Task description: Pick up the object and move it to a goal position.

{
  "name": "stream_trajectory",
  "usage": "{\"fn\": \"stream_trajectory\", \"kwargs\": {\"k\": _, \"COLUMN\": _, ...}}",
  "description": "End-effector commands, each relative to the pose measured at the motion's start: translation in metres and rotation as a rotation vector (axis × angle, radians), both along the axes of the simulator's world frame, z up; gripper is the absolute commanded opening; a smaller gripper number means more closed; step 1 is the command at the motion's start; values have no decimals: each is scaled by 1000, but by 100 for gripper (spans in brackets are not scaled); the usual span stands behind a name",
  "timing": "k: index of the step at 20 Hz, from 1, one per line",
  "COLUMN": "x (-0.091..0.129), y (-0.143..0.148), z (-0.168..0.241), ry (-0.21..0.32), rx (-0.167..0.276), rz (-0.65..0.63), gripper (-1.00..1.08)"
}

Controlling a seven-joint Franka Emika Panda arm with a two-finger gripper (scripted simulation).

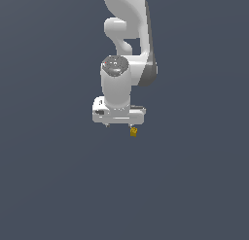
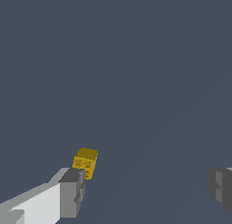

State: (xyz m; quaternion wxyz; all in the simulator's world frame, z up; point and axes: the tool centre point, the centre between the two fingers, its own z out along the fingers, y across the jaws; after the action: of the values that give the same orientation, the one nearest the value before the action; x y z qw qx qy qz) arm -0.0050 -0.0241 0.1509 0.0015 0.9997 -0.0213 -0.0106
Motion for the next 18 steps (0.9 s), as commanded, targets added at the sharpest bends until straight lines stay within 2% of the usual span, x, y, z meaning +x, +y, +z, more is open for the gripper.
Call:
{"fn": "stream_trajectory", "kwargs": {"k": 1, "x": 0, "y": 0, "z": 0, "ry": 0, "rx": 0, "rz": 0, "gripper": 100}}
{"fn": "stream_trajectory", "kwargs": {"k": 9, "x": 8, "y": -33, "z": 4, "ry": -29, "rx": -22, "rz": -58, "gripper": 100}}
{"fn": "stream_trajectory", "kwargs": {"k": 18, "x": 6, "y": -26, "z": -1, "ry": -28, "rx": -20, "rz": -66, "gripper": 100}}
